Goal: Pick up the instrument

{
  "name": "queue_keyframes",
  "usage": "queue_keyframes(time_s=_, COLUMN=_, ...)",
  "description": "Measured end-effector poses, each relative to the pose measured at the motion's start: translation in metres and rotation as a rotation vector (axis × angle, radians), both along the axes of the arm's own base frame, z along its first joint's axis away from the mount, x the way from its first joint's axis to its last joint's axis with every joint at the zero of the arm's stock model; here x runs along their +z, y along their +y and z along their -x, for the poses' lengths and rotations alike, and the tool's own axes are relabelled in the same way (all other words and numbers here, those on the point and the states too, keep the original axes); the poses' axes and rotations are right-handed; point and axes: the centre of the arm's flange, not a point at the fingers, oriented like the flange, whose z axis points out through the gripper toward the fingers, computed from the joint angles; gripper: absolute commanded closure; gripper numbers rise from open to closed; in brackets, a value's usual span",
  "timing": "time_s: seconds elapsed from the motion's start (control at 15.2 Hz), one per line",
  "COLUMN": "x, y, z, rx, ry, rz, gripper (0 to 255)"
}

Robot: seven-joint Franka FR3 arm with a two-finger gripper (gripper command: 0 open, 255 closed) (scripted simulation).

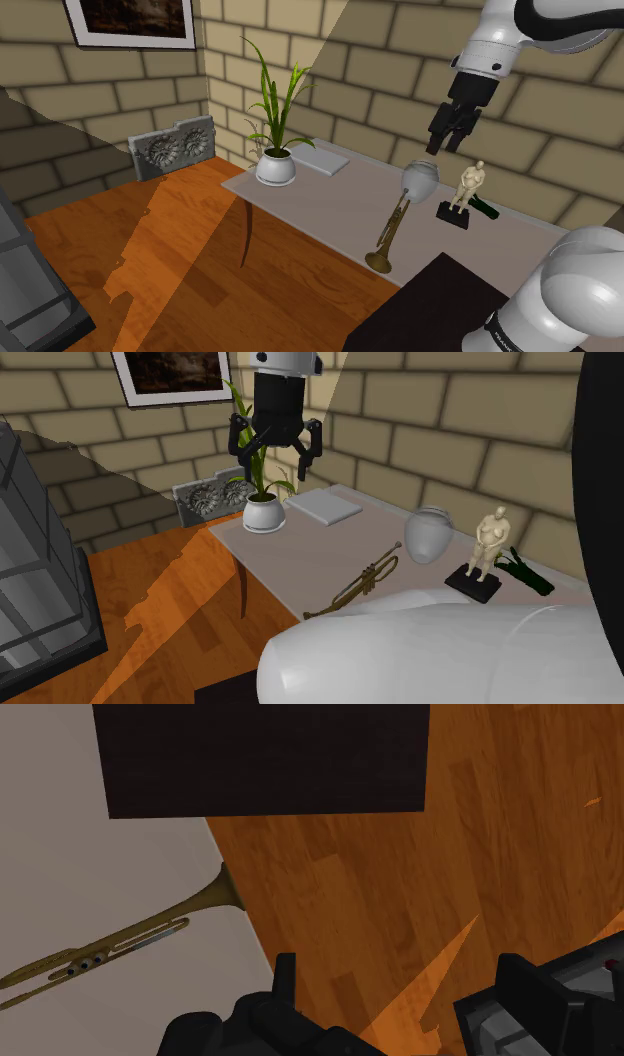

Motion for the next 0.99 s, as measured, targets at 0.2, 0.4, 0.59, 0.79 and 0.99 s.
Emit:
queue_keyframes(time_s=0.2, x=-0.013, y=-0.006, z=-0.008, rx=-0.027, ry=-0.003, rz=0.005, gripper=0)
queue_keyframes(time_s=0.4, x=-0.042, y=-0.017, z=-0.018, rx=-0.089, ry=-0.013, rz=0.017, gripper=0)
queue_keyframes(time_s=0.59, x=-0.073, y=-0.029, z=-0.033, rx=-0.155, ry=-0.024, rz=0.03, gripper=0)
queue_keyframes(time_s=0.79, x=-0.105, y=-0.045, z=-0.047, rx=-0.222, ry=-0.035, rz=0.044, gripper=0)
queue_keyframes(time_s=0.99, x=-0.136, y=-0.062, z=-0.061, rx=-0.289, ry=-0.047, rz=0.057, gripper=0)
